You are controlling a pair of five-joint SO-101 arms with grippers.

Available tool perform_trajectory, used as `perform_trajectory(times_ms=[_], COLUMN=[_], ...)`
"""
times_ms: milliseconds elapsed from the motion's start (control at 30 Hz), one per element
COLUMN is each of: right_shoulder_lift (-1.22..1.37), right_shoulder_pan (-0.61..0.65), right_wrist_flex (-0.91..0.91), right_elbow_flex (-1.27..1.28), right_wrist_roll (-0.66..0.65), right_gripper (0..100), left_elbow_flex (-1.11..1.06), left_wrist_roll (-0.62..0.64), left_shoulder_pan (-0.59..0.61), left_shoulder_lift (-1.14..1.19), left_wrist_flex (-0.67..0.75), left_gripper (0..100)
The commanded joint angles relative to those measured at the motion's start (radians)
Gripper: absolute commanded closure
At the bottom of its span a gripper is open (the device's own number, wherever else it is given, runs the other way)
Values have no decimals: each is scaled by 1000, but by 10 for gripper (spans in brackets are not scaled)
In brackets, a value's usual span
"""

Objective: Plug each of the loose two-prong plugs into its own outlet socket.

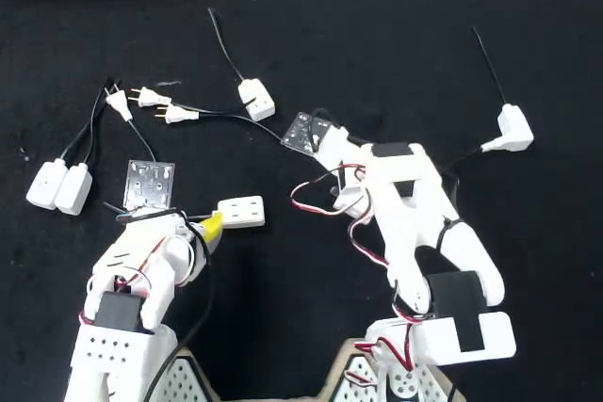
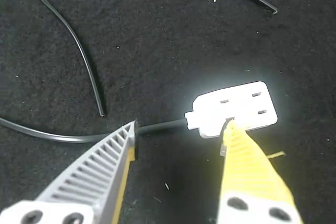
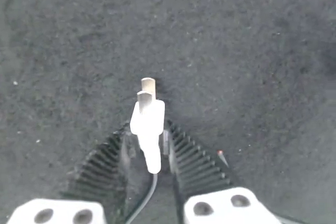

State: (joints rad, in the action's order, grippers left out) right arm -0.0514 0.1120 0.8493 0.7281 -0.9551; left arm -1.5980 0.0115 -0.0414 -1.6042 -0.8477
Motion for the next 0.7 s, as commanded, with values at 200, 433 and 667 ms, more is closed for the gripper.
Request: perform_trajectory(times_ms=[200,433,667], right_shoulder_lift=[-15,-15,-4], right_shoulder_pan=[-6,-9,-11], right_wrist_flex=[29,29,-6], right_elbow_flex=[-18,-12,1], right_wrist_roll=[157,132,132], right_gripper=[954,858,858], left_elbow_flex=[13,13,13], left_wrist_roll=[-9,-9,-9], left_shoulder_pan=[-8,-8,-8], left_shoulder_lift=[-8,-8,-8], left_wrist_flex=[15,15,15], left_gripper=[734,734,734])
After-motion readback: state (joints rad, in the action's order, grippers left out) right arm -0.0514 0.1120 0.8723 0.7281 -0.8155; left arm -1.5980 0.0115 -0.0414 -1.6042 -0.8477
